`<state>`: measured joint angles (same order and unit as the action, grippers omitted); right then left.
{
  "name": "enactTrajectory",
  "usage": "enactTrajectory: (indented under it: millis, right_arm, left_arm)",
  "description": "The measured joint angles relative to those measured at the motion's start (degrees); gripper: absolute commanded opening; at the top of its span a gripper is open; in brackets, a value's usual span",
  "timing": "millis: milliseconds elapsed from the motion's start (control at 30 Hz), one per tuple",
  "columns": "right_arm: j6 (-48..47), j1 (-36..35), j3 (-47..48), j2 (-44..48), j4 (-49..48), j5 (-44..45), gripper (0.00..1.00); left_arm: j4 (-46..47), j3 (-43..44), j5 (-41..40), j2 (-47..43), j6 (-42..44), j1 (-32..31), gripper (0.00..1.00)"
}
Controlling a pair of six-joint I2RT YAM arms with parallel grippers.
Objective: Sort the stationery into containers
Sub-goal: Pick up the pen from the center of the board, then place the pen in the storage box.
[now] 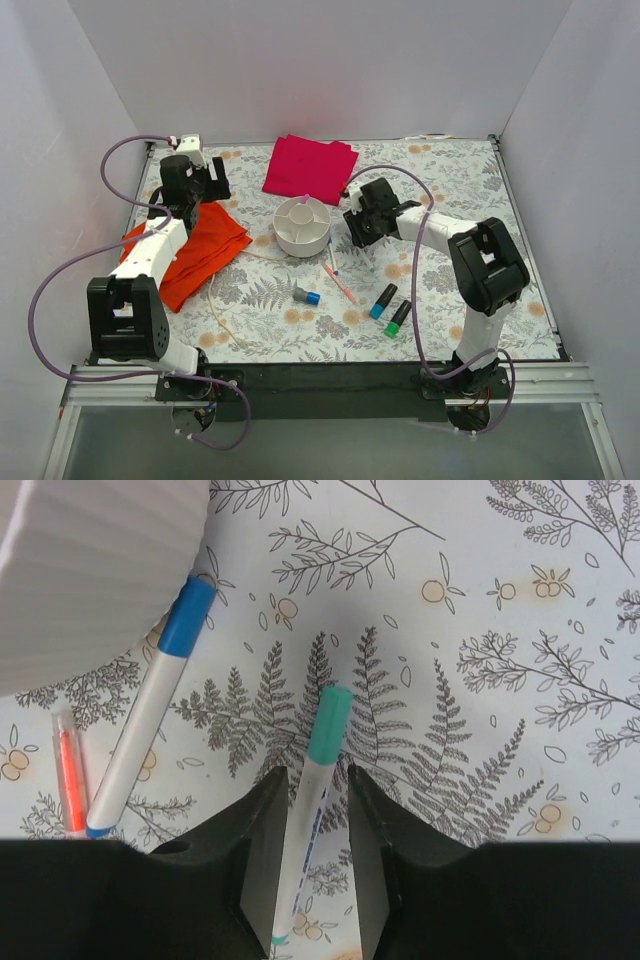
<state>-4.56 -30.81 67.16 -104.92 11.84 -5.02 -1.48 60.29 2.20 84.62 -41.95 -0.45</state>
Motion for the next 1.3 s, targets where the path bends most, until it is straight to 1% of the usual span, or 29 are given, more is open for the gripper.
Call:
enactTrajectory:
  millis: [233,300,333,367,400,467,600,667,733,800,867,900,1000,1067,1133,1300]
  right_arm:
    - [0.1,0.1,2.9,-4.8,0.0,-0.9,0.32]
    - [0.1,0.1,3.8,-5.5,-0.3,-1.0,0.26]
    - [0.0,0.1,4.2,-5.9,-0.3,-1.0,0.22]
    - [0.0,0.1,4.4,-6.1,-0.5,-1.0,0.11]
    - [0.1,0.1,4.6,-6.3,-0.6,-1.0,0.07]
    - [-0.1,0.1,4.8,-6.5,-1.0,-1.0,0.01]
    - [-0.5,0.5,5.0,-6.2,-0.8,-1.0,0.01]
    - [-0.8,1.5,4.9,-4.6,0.8,-2.1,0.01]
    - [-0.6,4.0,4.6,-0.5,1.8,-4.0,0.01]
    - [-0.2,7.0,4.4,5.2,0.5,-6.1,0.01]
    - [0.5,9.5,3.9,11.7,-4.4,-7.8,0.01]
    - [1.2,10.0,3.3,14.7,-8.5,-8.8,0.01]
    - [3.8,8.4,3.0,19.9,-19.5,-11.7,0.01]
    - [6.3,6.4,2.6,20.4,-26.7,-13.5,0.01]
    - [8.9,3.7,0.2,19.5,-35.7,-14.8,0.01]
    - [13.6,-1.2,-4.2,11.8,-52.6,-16.4,0.01]
  left_arm:
    - [0.0,-0.7,0.2,-0.2,0.0,0.0,0.78]
    - [0.1,-0.7,0.3,-0.2,0.0,0.0,0.78]
    - [0.1,-0.7,0.3,-0.2,0.0,0.0,0.78]
    - [0.1,-0.7,0.4,-0.2,0.0,0.0,0.78]
    - [0.1,-0.7,0.4,-0.2,0.0,0.0,0.78]
    - [0.1,-0.7,0.4,-0.2,0.0,0.0,0.78]
    - [0.1,-0.7,0.5,-0.2,0.1,0.0,0.78]
    - [0.1,-0.7,0.6,-0.2,0.2,0.0,0.78]
    - [0.0,-0.7,0.9,-0.2,0.2,0.0,0.78]
    - [0.0,-0.7,1.3,-0.2,0.2,0.0,0.77]
    - [0.1,-0.7,2.0,-0.1,0.2,0.0,0.77]
    - [0.1,-0.7,2.4,0.0,0.2,0.0,0.77]
    - [0.0,-0.7,4.4,0.6,0.1,0.0,0.76]
    - [-0.3,-0.3,5.9,1.3,0.2,0.0,0.76]
    - [-0.3,-0.1,7.0,2.1,0.2,0.0,0.76]
    - [-1.3,0.7,8.3,3.4,1.3,-0.9,0.75]
